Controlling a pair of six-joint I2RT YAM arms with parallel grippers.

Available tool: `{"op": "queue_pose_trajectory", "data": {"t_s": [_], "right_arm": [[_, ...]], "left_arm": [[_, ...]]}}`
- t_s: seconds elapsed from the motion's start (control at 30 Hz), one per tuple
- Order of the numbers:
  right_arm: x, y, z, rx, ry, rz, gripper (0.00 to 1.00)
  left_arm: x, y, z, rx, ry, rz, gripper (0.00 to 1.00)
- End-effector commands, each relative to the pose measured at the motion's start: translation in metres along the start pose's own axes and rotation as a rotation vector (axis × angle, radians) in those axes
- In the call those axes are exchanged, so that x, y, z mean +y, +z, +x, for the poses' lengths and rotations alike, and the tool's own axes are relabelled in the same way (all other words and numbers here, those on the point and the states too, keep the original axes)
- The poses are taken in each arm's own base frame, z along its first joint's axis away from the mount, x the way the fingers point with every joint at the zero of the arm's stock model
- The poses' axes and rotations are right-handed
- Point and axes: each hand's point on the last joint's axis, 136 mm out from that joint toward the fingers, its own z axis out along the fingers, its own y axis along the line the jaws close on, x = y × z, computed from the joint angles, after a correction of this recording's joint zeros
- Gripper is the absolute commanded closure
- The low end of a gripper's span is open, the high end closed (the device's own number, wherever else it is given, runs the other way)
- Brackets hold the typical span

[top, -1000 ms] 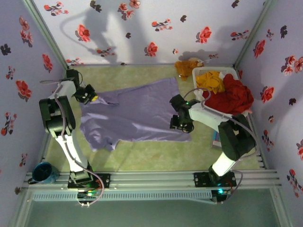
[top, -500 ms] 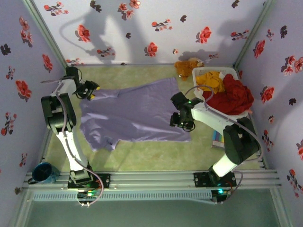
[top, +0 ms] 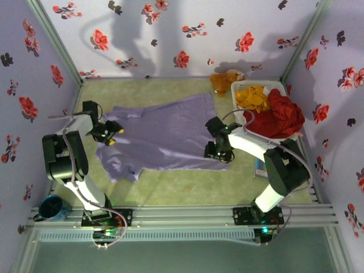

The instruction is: Fold and stack the t-shirts

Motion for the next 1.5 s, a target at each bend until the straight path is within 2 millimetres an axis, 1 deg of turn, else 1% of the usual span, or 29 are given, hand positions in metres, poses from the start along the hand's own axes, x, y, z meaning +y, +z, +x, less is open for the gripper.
{"op": "queue_pose_trajectory", "data": {"t_s": [0.0,0.1,0.17,0.23,0.3,0.4,0.5,0.53,0.6,0.73,0.97,1.13,1.2,1.23,1.3,1.4,1.47], "right_arm": [[-0.005,0.001,0.010,0.020,0.024,0.012,0.39],[-0.012,-0.014,0.013,-0.027,0.044,0.027,0.39],[-0.022,-0.023,0.017,-0.047,0.065,0.048,0.39],[-0.034,-0.029,0.025,-0.054,0.083,0.075,0.40],[-0.045,-0.028,0.032,-0.057,0.103,0.091,0.44],[-0.059,-0.018,0.040,-0.045,0.147,0.093,0.50],[-0.071,-0.013,0.041,-0.060,0.165,0.107,0.53],[-0.074,-0.011,0.041,-0.060,0.171,0.108,0.54],[-0.076,-0.009,0.040,-0.058,0.175,0.099,0.54],[-0.077,-0.007,0.036,-0.079,0.167,0.082,0.55],[-0.073,0.001,0.031,-0.067,0.164,0.054,0.59],[-0.071,0.010,0.029,-0.060,0.158,0.038,0.70],[-0.067,0.012,0.029,-0.054,0.152,0.018,0.77],[-0.067,0.013,0.030,-0.049,0.153,0.018,0.79],[-0.070,0.014,0.032,-0.039,0.150,0.032,0.88],[-0.077,0.009,0.036,-0.042,0.142,0.062,0.98],[-0.079,0.003,0.037,-0.054,0.139,0.061,1.00]], "left_arm": [[-0.002,-0.009,0.016,0.000,0.042,-0.013,0.42],[0.012,-0.032,0.034,-0.012,0.071,-0.080,0.41],[0.023,-0.046,0.048,-0.005,0.087,-0.116,0.42],[0.039,-0.057,0.065,-0.002,0.084,-0.166,0.42],[0.046,-0.059,0.083,0.002,0.053,-0.141,0.42],[0.057,-0.059,0.104,0.016,0.018,-0.138,0.42],[0.064,-0.061,0.114,0.015,-0.003,-0.140,0.42],[0.070,-0.062,0.121,0.034,-0.026,-0.158,0.42],[0.075,-0.062,0.129,0.040,-0.066,-0.156,0.42],[0.082,-0.067,0.131,0.009,-0.103,-0.176,0.44],[0.087,-0.065,0.125,0.019,-0.161,-0.167,0.43],[0.098,-0.065,0.126,0.032,-0.210,-0.162,0.43],[0.105,-0.066,0.123,0.024,-0.241,-0.166,0.43],[0.109,-0.068,0.121,0.011,-0.263,-0.161,0.43],[0.113,-0.072,0.114,-0.025,-0.294,-0.141,0.44],[0.118,-0.074,0.115,-0.010,-0.287,-0.164,0.46],[0.119,-0.070,0.117,0.021,-0.286,-0.170,0.51]]}}
